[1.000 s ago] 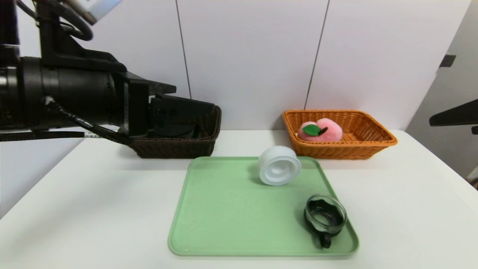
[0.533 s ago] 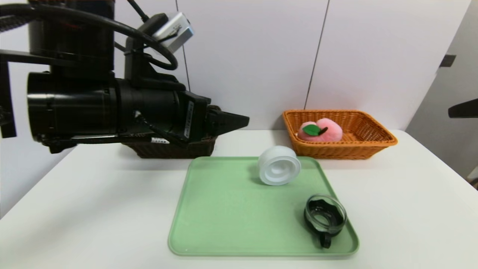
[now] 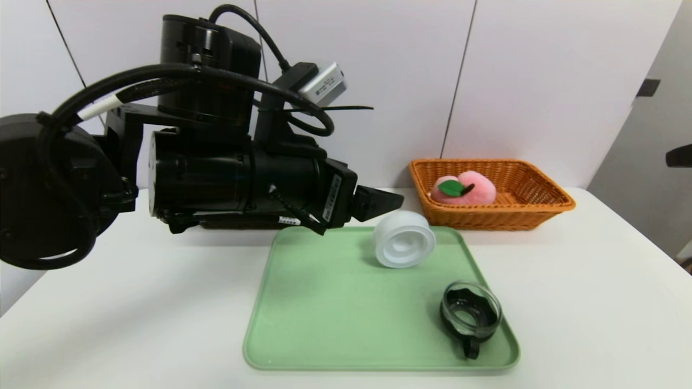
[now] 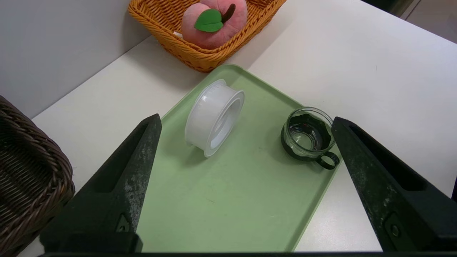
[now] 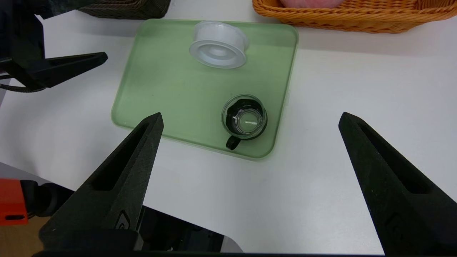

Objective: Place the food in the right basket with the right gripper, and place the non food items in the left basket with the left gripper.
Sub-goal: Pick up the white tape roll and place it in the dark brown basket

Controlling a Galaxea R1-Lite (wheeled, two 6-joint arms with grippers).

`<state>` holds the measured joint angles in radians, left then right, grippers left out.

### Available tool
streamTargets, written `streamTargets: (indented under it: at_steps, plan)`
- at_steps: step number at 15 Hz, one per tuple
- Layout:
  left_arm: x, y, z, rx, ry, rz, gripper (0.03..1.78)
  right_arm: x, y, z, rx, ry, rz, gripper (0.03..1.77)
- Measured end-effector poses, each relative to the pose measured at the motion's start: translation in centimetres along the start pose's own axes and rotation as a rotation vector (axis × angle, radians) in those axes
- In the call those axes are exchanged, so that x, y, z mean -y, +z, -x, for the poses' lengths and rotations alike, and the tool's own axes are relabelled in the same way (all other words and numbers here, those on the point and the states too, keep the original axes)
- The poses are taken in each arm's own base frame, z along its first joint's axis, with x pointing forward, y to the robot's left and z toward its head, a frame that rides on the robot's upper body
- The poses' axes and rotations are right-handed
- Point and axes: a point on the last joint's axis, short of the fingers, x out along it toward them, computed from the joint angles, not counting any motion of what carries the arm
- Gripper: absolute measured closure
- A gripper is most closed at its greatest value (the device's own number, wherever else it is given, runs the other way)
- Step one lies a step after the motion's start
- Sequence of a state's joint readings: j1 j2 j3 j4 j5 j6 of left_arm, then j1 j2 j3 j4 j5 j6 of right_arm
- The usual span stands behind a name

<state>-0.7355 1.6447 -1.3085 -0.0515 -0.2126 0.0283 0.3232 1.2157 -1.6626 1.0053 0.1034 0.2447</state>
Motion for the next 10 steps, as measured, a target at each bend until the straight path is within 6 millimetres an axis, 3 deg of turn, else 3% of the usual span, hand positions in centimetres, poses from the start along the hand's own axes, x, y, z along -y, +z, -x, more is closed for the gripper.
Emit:
streamTargets:
  at_steps: [5, 10]
  plan:
    - [-0.5, -0.3, -2.5, -0.021, -0.003, -0.107, 0.12, 0.0, -0.1, -0.1, -0.006, -0.002, 0.0, 0.11]
    - [-1.2, -0.5, -6.7, -0.093, -0.015, -0.103, 0.12, 0.2, -0.5, -0.6, -0.03, -0.012, -0.005, 0.11]
